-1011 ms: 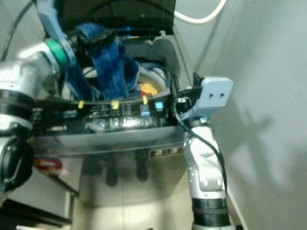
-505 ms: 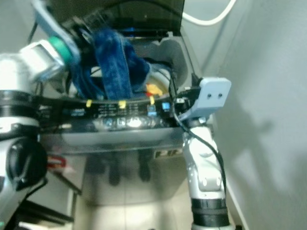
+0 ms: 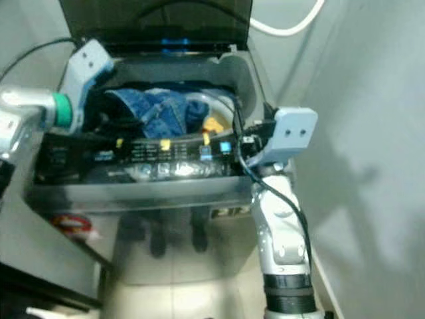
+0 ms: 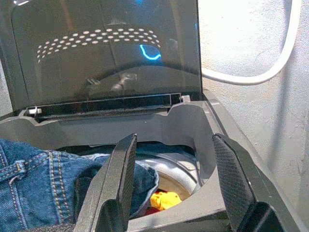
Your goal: Clothes washing
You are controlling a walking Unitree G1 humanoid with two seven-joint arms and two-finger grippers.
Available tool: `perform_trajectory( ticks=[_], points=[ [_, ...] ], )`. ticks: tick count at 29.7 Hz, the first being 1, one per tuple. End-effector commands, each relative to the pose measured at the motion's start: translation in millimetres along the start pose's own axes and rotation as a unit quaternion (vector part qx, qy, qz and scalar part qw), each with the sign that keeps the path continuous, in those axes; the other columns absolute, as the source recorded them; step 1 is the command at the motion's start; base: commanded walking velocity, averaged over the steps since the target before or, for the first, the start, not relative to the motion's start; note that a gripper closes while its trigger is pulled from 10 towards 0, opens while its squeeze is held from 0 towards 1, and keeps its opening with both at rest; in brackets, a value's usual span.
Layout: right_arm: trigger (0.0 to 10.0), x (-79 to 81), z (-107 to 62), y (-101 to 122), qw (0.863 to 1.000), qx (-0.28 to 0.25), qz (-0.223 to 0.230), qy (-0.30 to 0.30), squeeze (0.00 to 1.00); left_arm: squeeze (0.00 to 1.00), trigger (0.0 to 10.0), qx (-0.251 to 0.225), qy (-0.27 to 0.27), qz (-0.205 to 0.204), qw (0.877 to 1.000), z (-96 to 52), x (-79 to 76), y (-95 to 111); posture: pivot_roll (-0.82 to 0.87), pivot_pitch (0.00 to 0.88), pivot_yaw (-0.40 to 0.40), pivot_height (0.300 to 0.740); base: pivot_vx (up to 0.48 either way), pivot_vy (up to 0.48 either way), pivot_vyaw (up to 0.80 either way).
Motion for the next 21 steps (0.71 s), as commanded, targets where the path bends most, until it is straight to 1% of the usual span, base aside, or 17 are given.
perform_trajectory(
  ticks=[1, 3, 4, 5, 6, 7, 8, 9, 10, 11, 13, 15, 16, 17, 18, 19, 21],
  points=[
    [10.0, -0.3, -2.3, -1.1, 1.000, -0.001, 0.003, -0.004, 0.00, 0.00, 10.0, -0.018, 0.002, 0.075, 0.997, 0.2, -0.9, 13.6, 0.04, 0.181, 0.086, 0.740, 0.000, 0.000, 0.00],
    [10.0, -0.3, -2.3, -1.1, 1.000, -0.001, 0.003, -0.004, 0.00, 0.00, 10.0, -0.018, 0.002, 0.075, 0.997, 0.2, -0.9, 13.6, 0.04, 0.181, 0.086, 0.740, 0.000, 0.000, 0.00],
    [10.0, -0.2, -2.5, -0.7, 1.000, -0.001, 0.004, -0.005, 0.00, 0.00, 10.0, -0.063, 0.017, 0.095, 0.993, 1.1, -2.3, 29.2, 0.04, 0.182, 0.086, 0.740, 0.000, 0.000, 0.00],
    [10.0, -0.2, -2.5, -0.7, 1.000, -0.001, 0.004, -0.005, 0.00, 0.00, 10.0, -0.063, 0.017, 0.095, 0.993, 1.1, -2.3, 29.2, 0.04, 0.182, 0.086, 0.740, 0.000, 0.000, 0.00],
    [10.0, -0.4, -2.8, -0.4, 1.000, -0.001, 0.004, -0.006, 0.00, 0.00, 10.0, -0.127, 0.057, 0.109, 0.984, 0.2, 0.8, 52.2, 0.04, 0.184, 0.084, 0.740, 0.000, 0.000, 0.00],
    [10.0, -0.4, -2.8, -0.4, 1.000, -0.001, 0.004, -0.006, 0.00, 0.00, 10.0, -0.127, 0.057, 0.109, 0.984, 0.2, 0.8, 52.2, 0.04, 0.184, 0.084, 0.740, 0.000, 0.000, 0.00],
    [10.0, -0.5, -3.2, -0.2, 1.000, -0.001, 0.004, -0.006, 0.00, 0.00, 10.0, -0.185, 0.104, 0.128, 0.969, -4.5, 4.9, 75.1, 0.03, 0.186, 0.083, 0.740, 0.000, 0.000, 0.00],
    [10.0, -0.5, -3.2, -0.2, 1.000, -0.001, 0.004, -0.006, 0.00, 0.00, 10.0, -0.185, 0.104, 0.128, 0.969, -4.5, 4.9, 75.1, 0.03, 0.186, 0.083, 0.740, 0.000, 0.000, 0.00],
    [10.0, -0.3, -3.4, 0.0, 1.000, -0.001, 0.004, -0.006, 0.00, 0.00, 10.0, -0.232, 0.158, 0.154, 0.948, -12.2, 10.3, 96.0, 0.03, 0.187, 0.083, 0.740, 0.000, 0.000, 0.00],
    [10.0, -0.3, -3.4, 0.0, 1.000, -0.001, 0.004, -0.006, 0.00, 0.00, 10.0, -0.232, 0.158, 0.154, 0.948, -12.2, 10.3, 96.0, 0.03, 0.187, 0.083, 0.740, 0.000, 0.000, 0.00],
    [10.0, 0.5, -3.1, -0.1, 1.000, -0.001, 0.005, -0.006, 0.00, 0.00, 10.0, -0.279, 0.249, 0.214, 0.902, -30.0, 21.8, 122.8, 0.04, 0.188, 0.082, 0.740, 0.000, 0.000, 0.00],
    [10.0, 1.4, -2.7, -0.3, 1.000, -0.001, 0.006, -0.005, 0.00, 0.00, 10.0, -0.297, 0.300, 0.250, 0.871, -43.1, 29.7, 134.8, 0.04, 0.188, 0.081, 0.740, 0.000, 0.000, 0.00],
    [10.0, 1.4, -2.7, -0.3, 1.000, -0.001, 0.006, -0.005, 0.00, 0.00, 10.0, -0.297, 0.300, 0.250, 0.871, -43.1, 29.7, 134.8, 0.04, 0.188, 0.081, 0.740, 0.000, 0.000, 0.00],
    [10.0, 1.7, -2.6, -0.3, 1.000, -0.001, 0.007, -0.004, 0.00, 0.00, 10.0, -0.301, 0.313, 0.260, 0.862, -47.1, 32.3, 137.5, 0.04, 0.188, 0.081, 0.740, 0.000, 0.000, 0.00],
    [10.0, 2.1, -2.5, -0.5, 1.000, -0.001, 0.008, -0.004, 0.00, 0.00, 10.0, -0.298, 0.340, 0.283, 0.846, -52.3, 36.2, 139.7, 0.04, 0.188, 0.081, 0.740, 0.000, 0.000, 0.00],
    [10.0, 2.1, -2.5, -0.5, 1.000, -0.001, 0.008, -0.004, 0.00, 0.00, 10.0, -0.298, 0.340, 0.283, 0.846, -52.3, 36.2, 139.7, 0.04, 0.188, 0.081, 0.740, 0.000, 0.000, 0.00],
    [10.0, 2.8, -2.3, -0.9, 1.000, -0.001, 0.009, -0.003, 0.00, 0.00, 10.0, -0.290, 0.361, 0.292, 0.837, -54.2, 44.1, 135.0, 0.04, 0.189, 0.080, 0.740, 0.000, 0.000, 0.00]
  ],
)
Point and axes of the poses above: a point about 5 cm out from each wrist's last joint towards the gripper, its own z axis pointing out of the wrist towards the gripper, its own y axis along the axis of the wrist's last joint, x = y × z, the point moved 5 cm from there along z, pointing out of the wrist towards the gripper, and after that the axes turned 7 degrees about -z, right-handed, at the moved point
